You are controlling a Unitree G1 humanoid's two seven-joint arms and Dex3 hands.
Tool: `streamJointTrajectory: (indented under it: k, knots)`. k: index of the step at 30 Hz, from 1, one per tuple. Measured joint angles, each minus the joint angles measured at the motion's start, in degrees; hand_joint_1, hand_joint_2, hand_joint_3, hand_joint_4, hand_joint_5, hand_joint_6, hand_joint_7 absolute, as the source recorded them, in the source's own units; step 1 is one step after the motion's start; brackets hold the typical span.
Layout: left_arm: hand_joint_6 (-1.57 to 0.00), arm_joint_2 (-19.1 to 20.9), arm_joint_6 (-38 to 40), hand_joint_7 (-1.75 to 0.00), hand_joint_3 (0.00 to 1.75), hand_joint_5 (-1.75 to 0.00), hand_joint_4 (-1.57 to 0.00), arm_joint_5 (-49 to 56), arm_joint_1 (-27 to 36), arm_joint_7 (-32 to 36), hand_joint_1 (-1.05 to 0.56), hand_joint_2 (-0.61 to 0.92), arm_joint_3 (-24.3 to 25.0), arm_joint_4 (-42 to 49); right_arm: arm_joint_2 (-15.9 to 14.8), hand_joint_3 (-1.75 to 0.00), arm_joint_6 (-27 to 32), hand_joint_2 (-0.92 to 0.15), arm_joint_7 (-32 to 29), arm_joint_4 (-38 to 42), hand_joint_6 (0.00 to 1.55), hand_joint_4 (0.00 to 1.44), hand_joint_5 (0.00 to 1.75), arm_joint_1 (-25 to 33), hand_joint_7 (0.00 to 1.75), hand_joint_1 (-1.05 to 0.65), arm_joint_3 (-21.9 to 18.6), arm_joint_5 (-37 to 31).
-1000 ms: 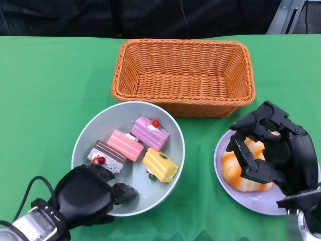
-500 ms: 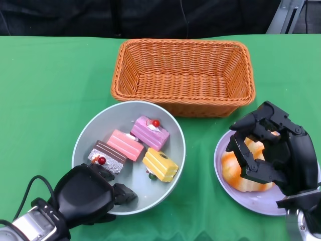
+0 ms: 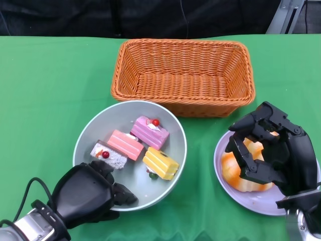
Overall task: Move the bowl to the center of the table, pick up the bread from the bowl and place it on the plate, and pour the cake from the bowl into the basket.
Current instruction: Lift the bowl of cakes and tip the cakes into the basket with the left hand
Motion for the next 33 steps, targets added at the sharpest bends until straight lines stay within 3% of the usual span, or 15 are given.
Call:
streamJointTrajectory:
  k: [1, 2, 3, 4, 6, 7, 26, 33]
  knots:
    - [-1.11, -0.07, -0.44, -0.24, 0.04, -1.55, -0.59, 0.0, -0.22, 0.73, -0.32, 0.92, -0.08, 0.64, 0.03, -1.02, 0.01, -0.53, 0.0, 0.0, 0.63, 0.69, 1.6, 0.0, 1.26, 0.01, 0.0, 0.05]
    - [-0.99, -0.1, -0.75, -0.49, 0.04, -1.58, -0.58, 0.01, -0.4, 1.38, -0.32, 0.92, -0.19, 1.17, 0.06, -1.01, 0.01, -0.53, 0.0, -0.01, 0.63, 0.69, 1.6, 0.0, 1.26, 0.01, 0.0, 0.08]
    - [-0.7, -0.13, -0.94, -1.12, 0.08, -1.68, -0.56, 0.03, -0.56, 1.99, -0.29, 0.92, -0.35, 1.58, 0.07, -1.02, 0.01, -0.54, 0.01, -0.01, 0.63, 0.69, 1.6, 0.0, 1.25, 0.01, 0.0, 0.11]
    - [-0.59, -0.16, -1.18, -1.37, 0.1, -1.71, -0.56, 0.06, -0.72, 2.56, -0.28, 0.92, -0.49, 2.03, 0.07, -1.02, 0.01, -0.54, 0.06, 0.0, 0.63, 0.69, 1.61, 0.0, 1.26, 0.01, 0.0, 0.12]
    - [-0.47, -0.2, -1.65, -1.64, 0.12, -1.74, -0.58, 0.08, -0.86, 3.78, -0.26, 0.92, -0.71, 2.86, 0.07, -1.02, -0.01, -0.54, 0.11, 0.0, 0.62, 0.69, 1.61, 0.0, 1.26, 0.01, 0.0, 0.12]
    - [-0.45, -0.27, -1.86, -1.69, 0.13, -1.74, -0.58, 0.08, -0.94, 4.36, -0.26, 0.92, -0.85, 3.28, 0.07, -1.02, -0.01, -0.53, 0.1, 0.0, 0.62, 0.69, 1.61, 0.0, 1.26, 0.01, 0.0, 0.11]
    - [-0.41, -0.43, -4.48, -1.75, 0.14, -1.75, -0.57, 0.74, -1.88, 11.41, -0.21, 0.92, -2.14, 6.9, 0.43, -1.07, -1.05, -0.5, 0.04, 1.39, 0.63, 0.69, 1.6, -0.6, 1.26, 0.01, -0.03, -0.02]
    - [-0.37, 0.43, -5.96, -1.75, 0.16, -1.75, -0.55, 0.46, -2.05, 12.98, -0.19, 0.92, -1.65, 6.79, 0.52, -0.99, -1.73, -0.54, -0.36, 2.21, 0.67, 0.71, 1.58, -0.88, 1.2, 0.0, -0.12, -0.38]
